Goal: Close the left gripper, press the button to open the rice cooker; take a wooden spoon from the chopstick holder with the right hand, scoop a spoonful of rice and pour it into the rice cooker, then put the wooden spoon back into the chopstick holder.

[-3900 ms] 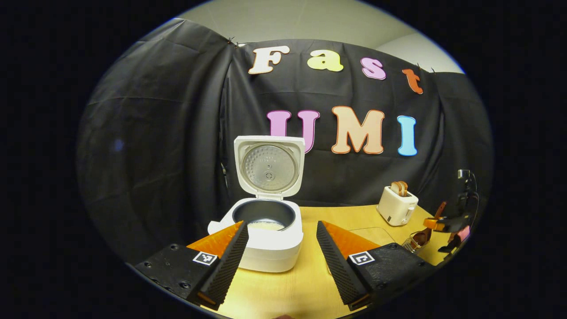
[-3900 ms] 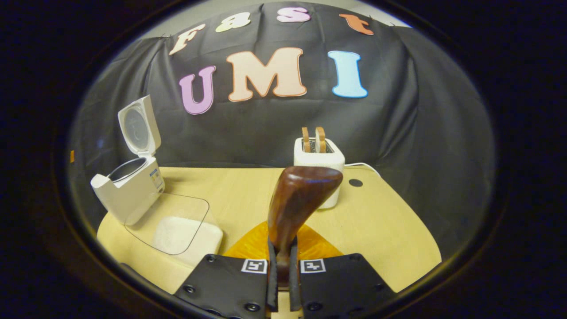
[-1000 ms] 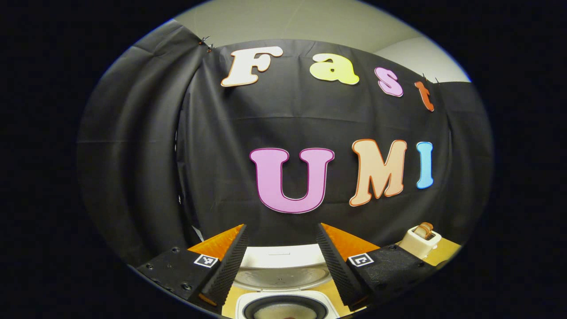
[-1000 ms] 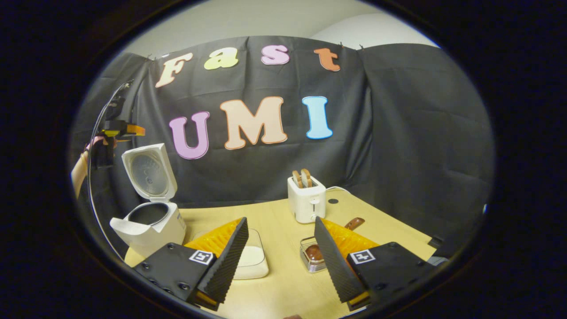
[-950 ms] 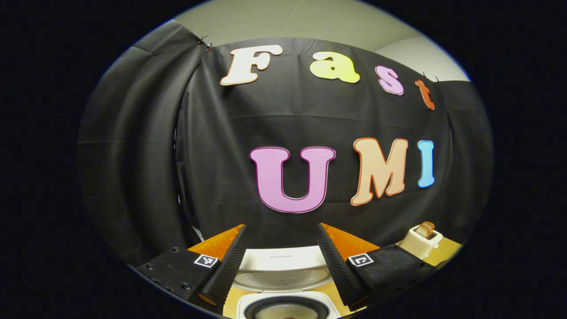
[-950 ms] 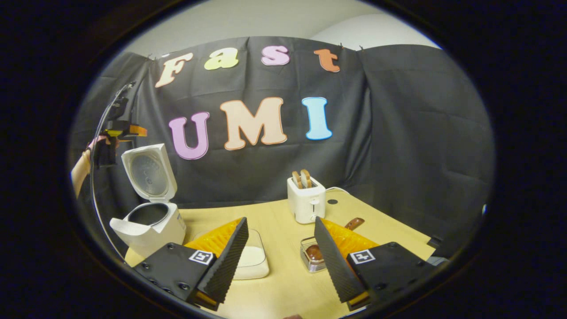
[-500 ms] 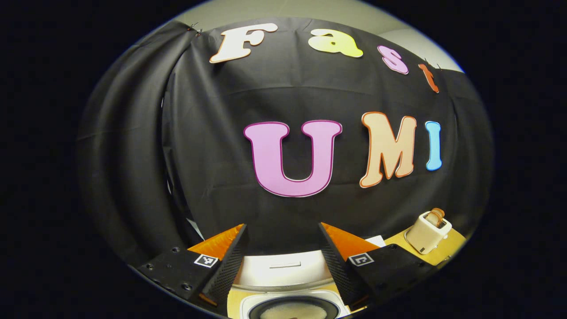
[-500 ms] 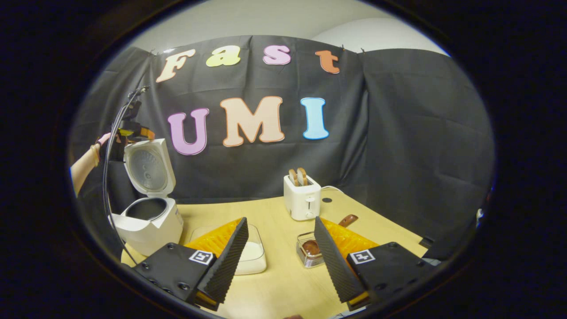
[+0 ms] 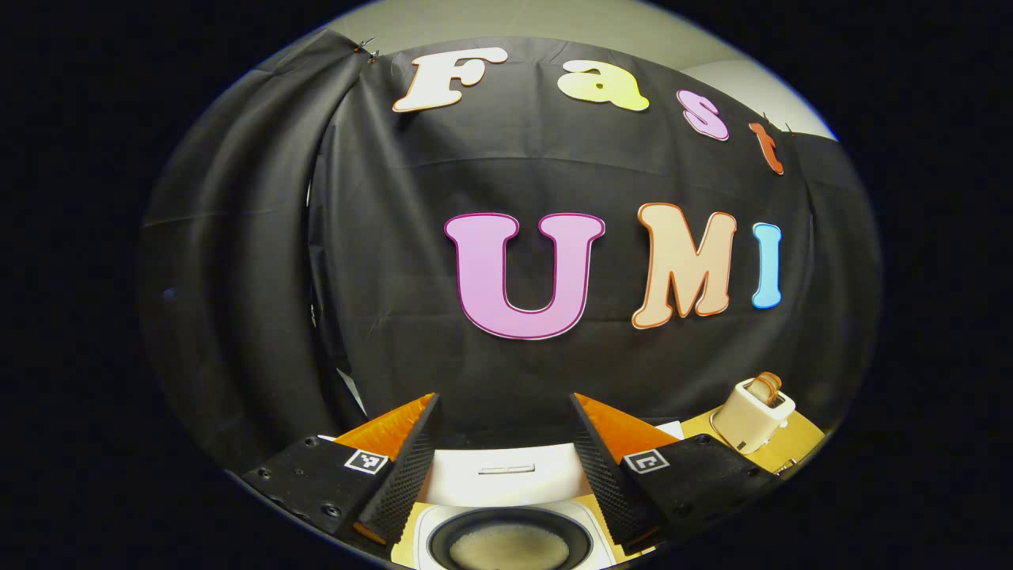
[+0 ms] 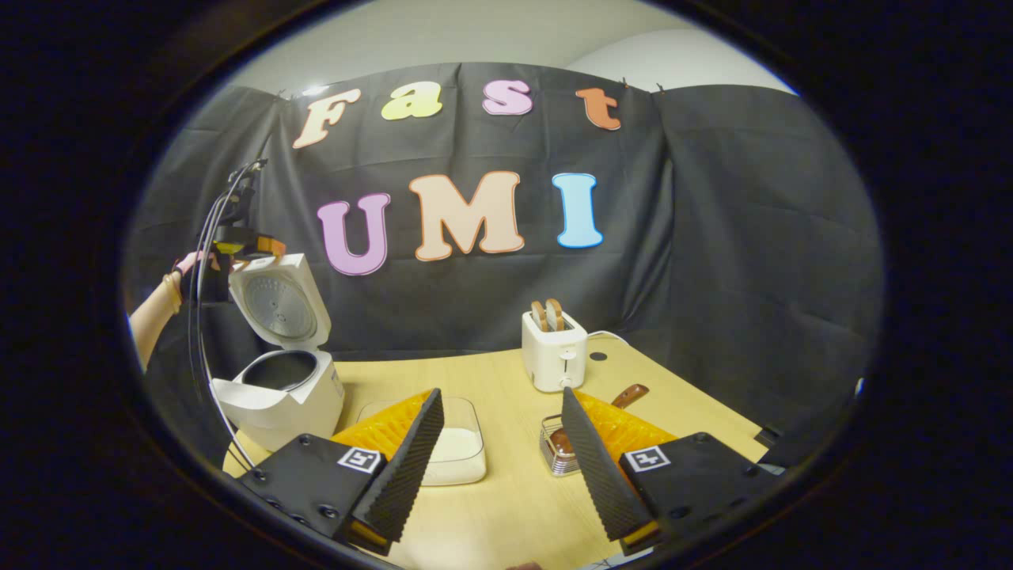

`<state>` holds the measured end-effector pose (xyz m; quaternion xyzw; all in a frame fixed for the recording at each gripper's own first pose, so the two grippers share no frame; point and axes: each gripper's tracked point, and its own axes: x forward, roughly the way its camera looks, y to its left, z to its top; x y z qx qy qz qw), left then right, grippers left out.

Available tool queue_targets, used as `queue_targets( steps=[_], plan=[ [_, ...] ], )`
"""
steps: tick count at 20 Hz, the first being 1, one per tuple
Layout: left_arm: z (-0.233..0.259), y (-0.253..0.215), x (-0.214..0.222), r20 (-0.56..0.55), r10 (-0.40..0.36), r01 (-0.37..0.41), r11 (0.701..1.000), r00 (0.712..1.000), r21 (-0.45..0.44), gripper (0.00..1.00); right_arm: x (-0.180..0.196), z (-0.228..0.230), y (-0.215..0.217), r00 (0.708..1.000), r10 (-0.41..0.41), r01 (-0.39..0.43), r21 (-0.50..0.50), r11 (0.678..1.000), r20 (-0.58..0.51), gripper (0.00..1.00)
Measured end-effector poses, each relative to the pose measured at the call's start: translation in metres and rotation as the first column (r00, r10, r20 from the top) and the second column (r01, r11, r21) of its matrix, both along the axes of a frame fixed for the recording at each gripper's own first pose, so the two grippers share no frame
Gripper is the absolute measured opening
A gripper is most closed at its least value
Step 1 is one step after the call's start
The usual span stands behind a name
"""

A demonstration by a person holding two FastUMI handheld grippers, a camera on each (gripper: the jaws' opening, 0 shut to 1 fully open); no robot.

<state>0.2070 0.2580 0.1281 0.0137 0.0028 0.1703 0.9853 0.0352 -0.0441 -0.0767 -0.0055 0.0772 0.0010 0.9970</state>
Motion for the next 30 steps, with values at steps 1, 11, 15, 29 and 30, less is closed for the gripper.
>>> queue_targets(
  steps=[1, 11, 15, 29, 30],
  plan=[
    [-0.005, -0.004, -0.008, 0.002, 0.001, -0.001, 1.000, 1.000, 0.004, 0.92, 0.001, 0.001, 0.001, 1.000, 0.009, -0.009, 0.005, 1.000, -0.002, 0.93],
    [-0.082, -0.034, -0.075, -0.030, 0.045, -0.045, 0.999, 0.999, -0.001, 0.92, 0.014, 0.014, -0.003, 0.998, 0.064, -0.064, 0.003, 0.998, 0.009, 0.97],
    [-0.139, -0.044, -0.088, -0.071, 0.014, -0.016, 1.000, 0.997, -0.022, 0.91, 0.011, 0.014, -0.008, 0.998, 0.059, -0.059, 0.004, 0.998, 0.006, 0.97],
    [-0.231, -0.048, -0.098, -0.104, -0.016, 0.013, 0.999, 0.994, -0.032, 0.91, 0.006, 0.001, -0.005, 0.998, 0.043, -0.042, 0.016, 0.999, -0.043, 0.96],
    [-0.226, -0.048, -0.097, -0.075, -0.010, 0.009, 1.000, 0.997, -0.018, 0.91, 0.005, -0.001, -0.006, 0.998, 0.037, -0.037, 0.011, 0.999, -0.046, 0.95]
  ],
)
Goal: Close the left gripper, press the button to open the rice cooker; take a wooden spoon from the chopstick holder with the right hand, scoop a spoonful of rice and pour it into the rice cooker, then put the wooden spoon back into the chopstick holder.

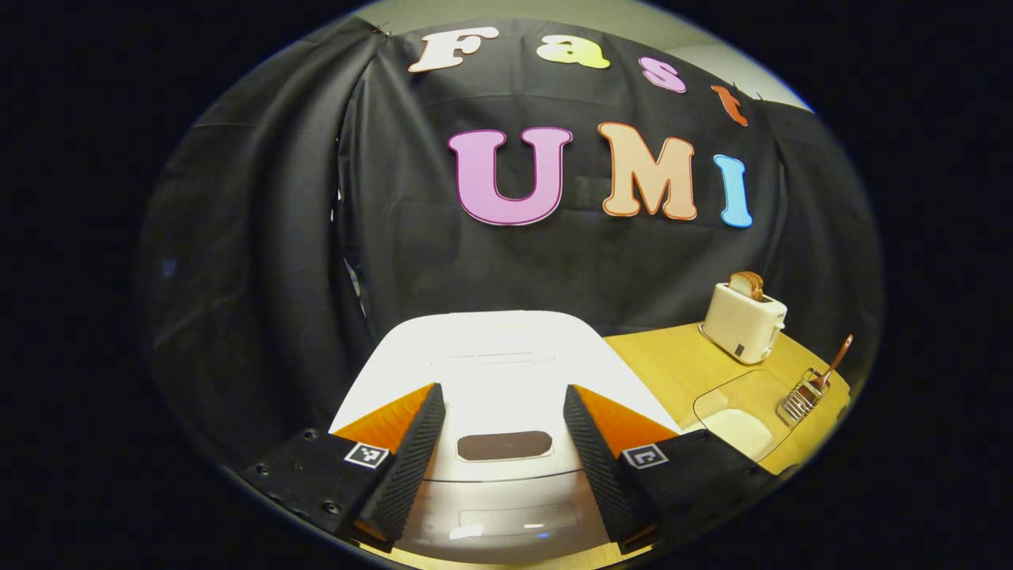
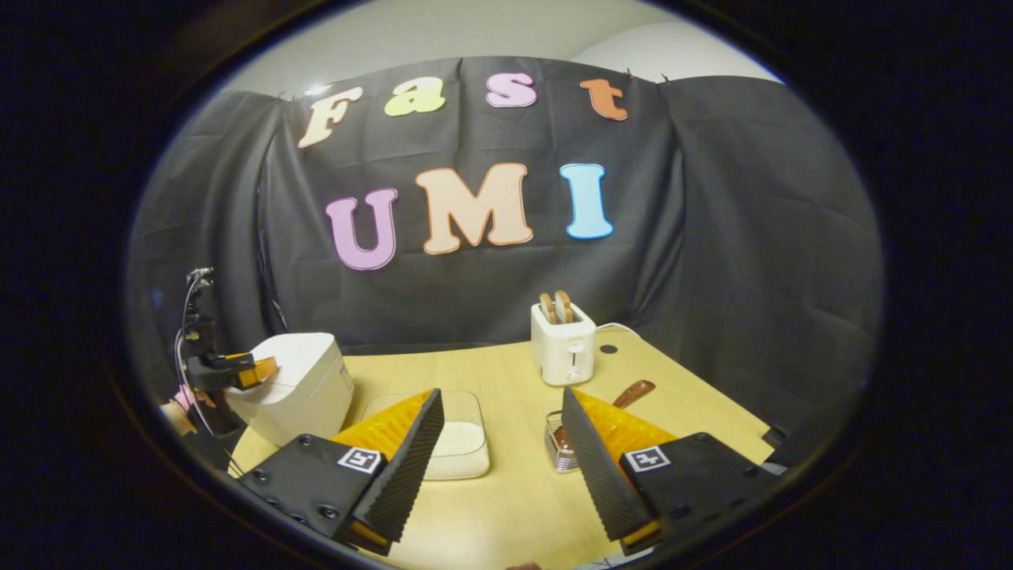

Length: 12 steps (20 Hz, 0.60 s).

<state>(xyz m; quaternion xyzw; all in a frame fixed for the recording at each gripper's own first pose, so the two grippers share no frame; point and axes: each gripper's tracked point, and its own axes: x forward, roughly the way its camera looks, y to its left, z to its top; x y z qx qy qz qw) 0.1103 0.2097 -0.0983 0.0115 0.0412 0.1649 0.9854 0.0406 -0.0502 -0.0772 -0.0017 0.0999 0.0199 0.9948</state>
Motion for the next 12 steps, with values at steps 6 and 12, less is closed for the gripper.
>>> queue_targets(
  steps=[6, 12],
  plan=[
    [-0.004, 0.000, 0.001, 0.043, 0.026, -0.026, 1.000, 0.999, -0.005, 0.87, -0.006, 0.001, 0.007, 1.000, 0.008, -0.007, -0.005, 1.000, 0.004, 0.97],
    [0.009, -0.002, -0.007, 0.011, 0.038, -0.038, 0.999, 0.999, -0.011, 0.88, -0.002, 0.010, 0.021, 0.999, 0.025, -0.025, -0.011, 1.000, 0.031, 0.95]
  ],
)
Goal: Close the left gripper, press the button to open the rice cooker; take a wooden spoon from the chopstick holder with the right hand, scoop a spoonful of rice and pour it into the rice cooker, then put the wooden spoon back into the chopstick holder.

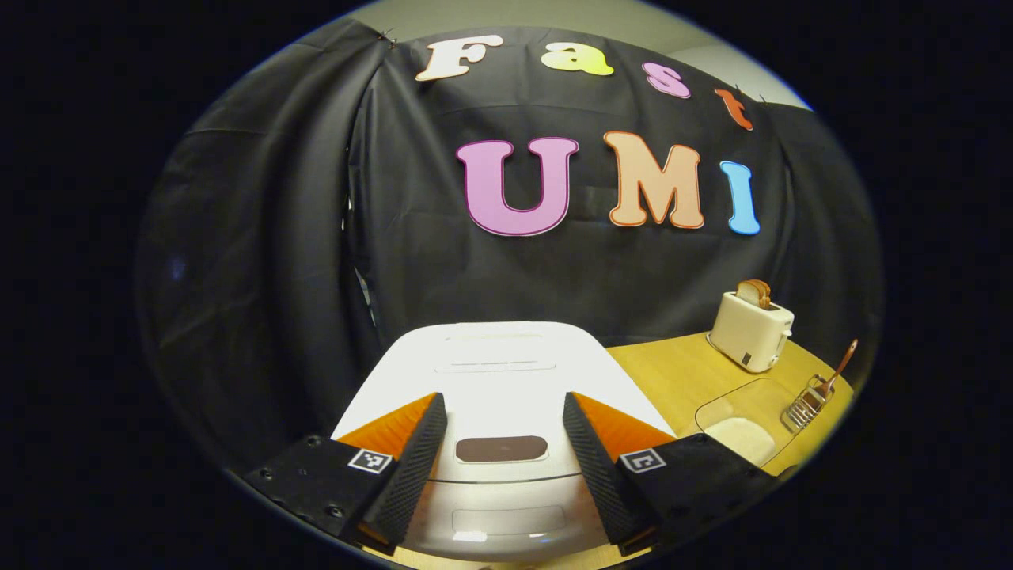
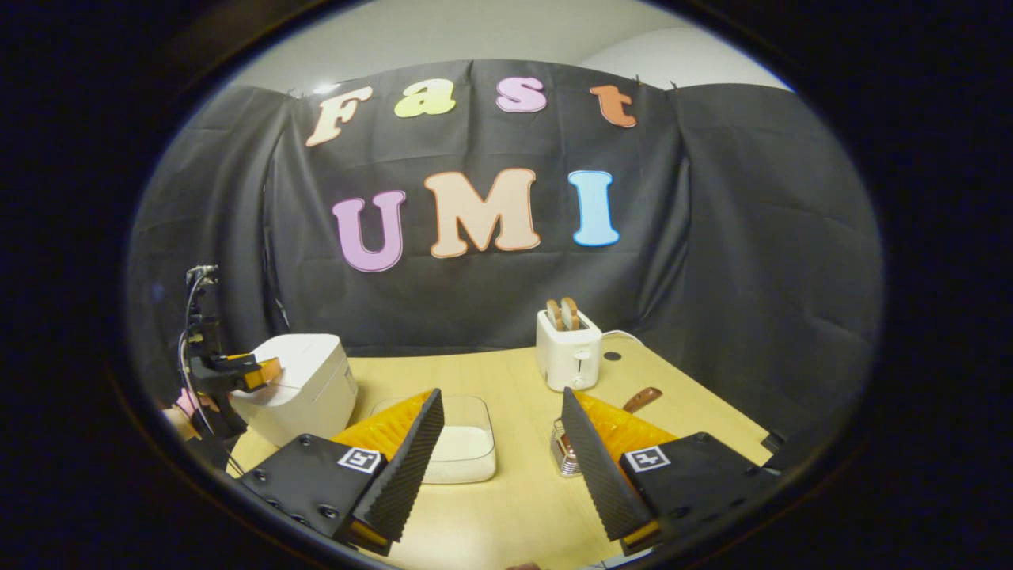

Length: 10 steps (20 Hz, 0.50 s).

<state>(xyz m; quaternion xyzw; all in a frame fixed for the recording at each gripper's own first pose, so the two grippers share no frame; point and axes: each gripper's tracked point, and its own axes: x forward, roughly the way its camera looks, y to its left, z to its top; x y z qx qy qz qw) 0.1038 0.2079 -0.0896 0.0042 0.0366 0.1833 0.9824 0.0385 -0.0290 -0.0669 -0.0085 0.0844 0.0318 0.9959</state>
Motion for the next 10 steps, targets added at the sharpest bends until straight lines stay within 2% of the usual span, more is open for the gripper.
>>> queue_targets(
  steps=[2, 4, 7, 8, 10],
  plan=[
    [0.017, -0.006, -0.009, 0.026, 0.007, -0.008, 1.000, 1.000, 0.010, 0.96, 0.002, 0.006, 0.006, 1.000, 0.013, -0.013, 0.002, 1.000, 0.013, 0.94],
    [0.036, -0.013, -0.022, 0.046, 0.019, -0.019, 1.000, 0.999, 0.014, 0.96, 0.002, 0.012, 0.010, 0.999, 0.024, -0.024, 0.000, 1.000, 0.032, 0.93],
    [0.065, -0.032, -0.043, 0.093, 0.020, -0.021, 1.000, 0.995, 0.017, 0.95, 0.002, 0.021, 0.017, 0.997, 0.041, -0.041, -0.006, 0.999, 0.058, 0.97],
    [0.072, -0.040, -0.050, 0.109, 0.018, -0.021, 1.000, 0.994, 0.021, 0.95, 0.001, 0.023, 0.019, 0.997, 0.047, -0.046, -0.011, 0.999, 0.064, 0.93],
    [0.081, -0.057, -0.061, 0.124, 0.009, -0.011, 1.000, 0.992, 0.015, 0.95, -0.002, 0.027, 0.025, 0.995, 0.060, -0.060, -0.013, 0.998, 0.074, 0.95]
  ],
)
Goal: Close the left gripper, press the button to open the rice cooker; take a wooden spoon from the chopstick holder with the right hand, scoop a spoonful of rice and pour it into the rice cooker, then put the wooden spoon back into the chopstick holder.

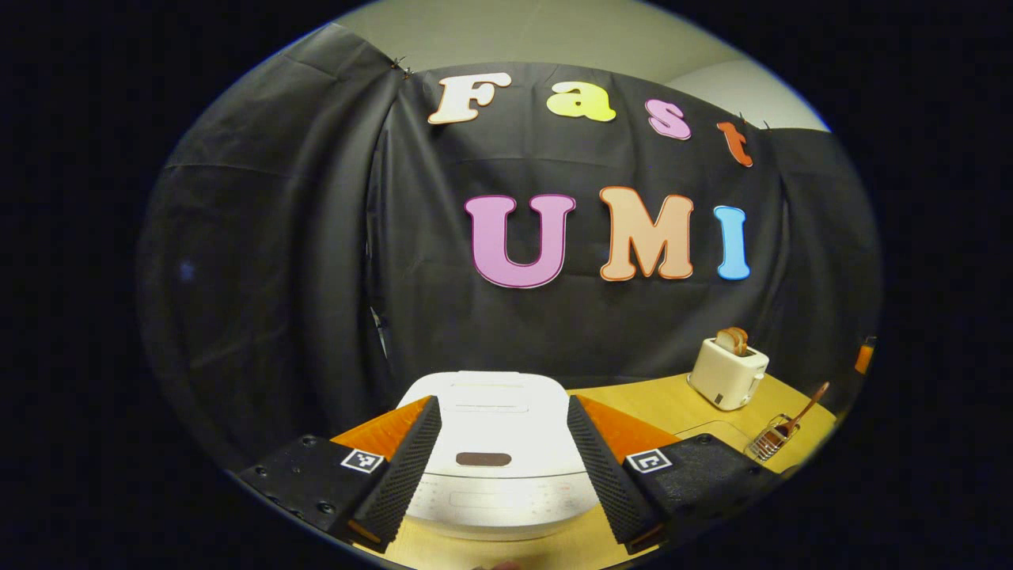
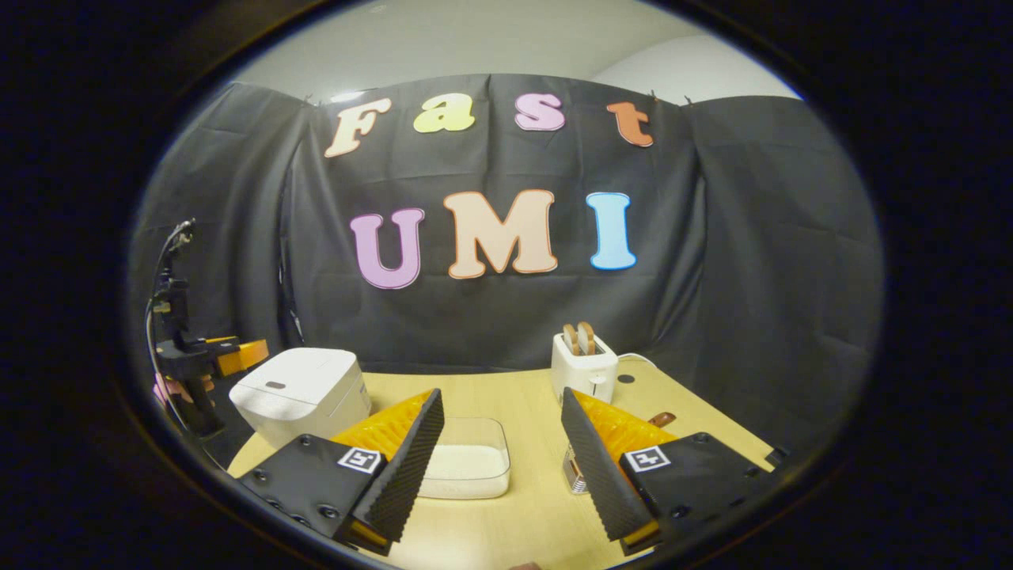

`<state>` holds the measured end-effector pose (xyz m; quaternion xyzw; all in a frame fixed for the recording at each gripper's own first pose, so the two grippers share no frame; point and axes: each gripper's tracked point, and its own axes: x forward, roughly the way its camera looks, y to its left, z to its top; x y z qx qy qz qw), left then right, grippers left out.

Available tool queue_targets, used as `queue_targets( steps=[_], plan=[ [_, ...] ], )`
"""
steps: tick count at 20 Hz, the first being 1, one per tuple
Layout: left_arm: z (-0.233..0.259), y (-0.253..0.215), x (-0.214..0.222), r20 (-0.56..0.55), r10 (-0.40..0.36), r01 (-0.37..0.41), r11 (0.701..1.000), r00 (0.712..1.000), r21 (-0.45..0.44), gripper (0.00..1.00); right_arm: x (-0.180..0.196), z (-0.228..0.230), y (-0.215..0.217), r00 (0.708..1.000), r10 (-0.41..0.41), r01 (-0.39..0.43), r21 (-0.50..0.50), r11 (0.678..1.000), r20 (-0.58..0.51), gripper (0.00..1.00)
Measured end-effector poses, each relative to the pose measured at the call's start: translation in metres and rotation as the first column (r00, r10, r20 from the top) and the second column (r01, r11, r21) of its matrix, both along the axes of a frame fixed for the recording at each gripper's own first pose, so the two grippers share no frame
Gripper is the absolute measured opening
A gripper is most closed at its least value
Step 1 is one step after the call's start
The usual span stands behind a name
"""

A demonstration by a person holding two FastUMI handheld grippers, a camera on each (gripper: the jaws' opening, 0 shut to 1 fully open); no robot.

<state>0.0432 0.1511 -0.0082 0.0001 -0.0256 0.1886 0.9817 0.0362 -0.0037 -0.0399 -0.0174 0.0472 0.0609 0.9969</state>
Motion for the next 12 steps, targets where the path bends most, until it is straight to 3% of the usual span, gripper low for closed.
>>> queue_targets(
  steps=[5, 12],
  plan=[
    [0.011, -0.041, -0.019, 0.015, -0.040, 0.040, 0.999, 0.999, 0.001, 0.95, -0.007, 0.009, 0.010, 0.999, 0.015, -0.016, 0.017, 1.000, 0.029, 0.93],
    [0.013, -0.060, -0.016, 0.008, -0.099, 0.098, 0.994, 0.995, 0.042, 0.95, -0.016, 0.011, 0.008, 0.999, 0.005, -0.005, 0.021, 1.000, 0.040, 0.93]
  ],
)
